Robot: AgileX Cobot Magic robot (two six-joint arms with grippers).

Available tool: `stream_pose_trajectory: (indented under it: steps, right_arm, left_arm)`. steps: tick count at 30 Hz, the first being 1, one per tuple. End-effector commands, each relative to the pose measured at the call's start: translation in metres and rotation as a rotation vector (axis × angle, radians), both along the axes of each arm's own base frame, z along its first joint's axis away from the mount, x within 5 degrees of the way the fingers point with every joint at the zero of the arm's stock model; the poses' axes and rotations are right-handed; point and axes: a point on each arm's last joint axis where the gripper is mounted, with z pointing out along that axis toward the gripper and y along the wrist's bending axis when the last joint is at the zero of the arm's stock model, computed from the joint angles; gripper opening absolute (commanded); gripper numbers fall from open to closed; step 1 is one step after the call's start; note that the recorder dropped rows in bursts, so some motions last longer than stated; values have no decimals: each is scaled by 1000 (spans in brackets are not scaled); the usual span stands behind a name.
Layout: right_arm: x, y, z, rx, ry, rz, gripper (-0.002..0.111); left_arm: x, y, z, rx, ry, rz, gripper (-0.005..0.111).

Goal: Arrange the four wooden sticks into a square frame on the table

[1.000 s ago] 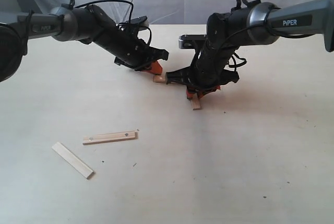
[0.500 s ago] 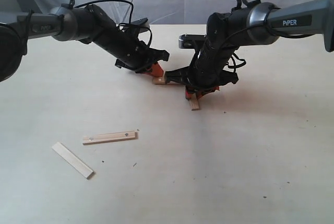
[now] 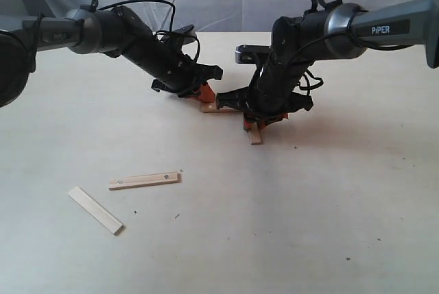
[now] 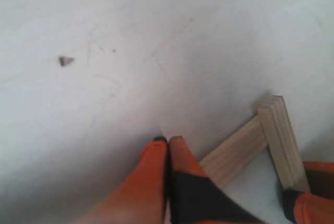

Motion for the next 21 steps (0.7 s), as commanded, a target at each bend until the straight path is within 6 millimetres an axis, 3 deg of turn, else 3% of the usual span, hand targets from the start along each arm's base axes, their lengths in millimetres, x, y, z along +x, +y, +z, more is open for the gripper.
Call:
stream_pose_trajectory:
  steps: [1,3,6,12,15,21]
  right_arm:
    - [0,0,0,5,6,-12,49]
    - [0,-1,9,17,-3,-32,50]
    - [-2,-2,36,35,-51,-23,41]
    - [-19,4,87,41,-136,191,36]
    - [-39,28,90,44,-127,401,36]
    - [-71,88,77,76,-134,677,36]
  left_arm:
    - [2,12,9,2,-3,11,0]
    - [4,23,20,-4,-15,26,0]
    - [6,48,44,-16,-40,59,0]
    - [-1,119,91,-61,-38,141,0]
    - [-10,150,110,-65,-31,171,0]
    - [-39,185,138,-31,-61,257,0]
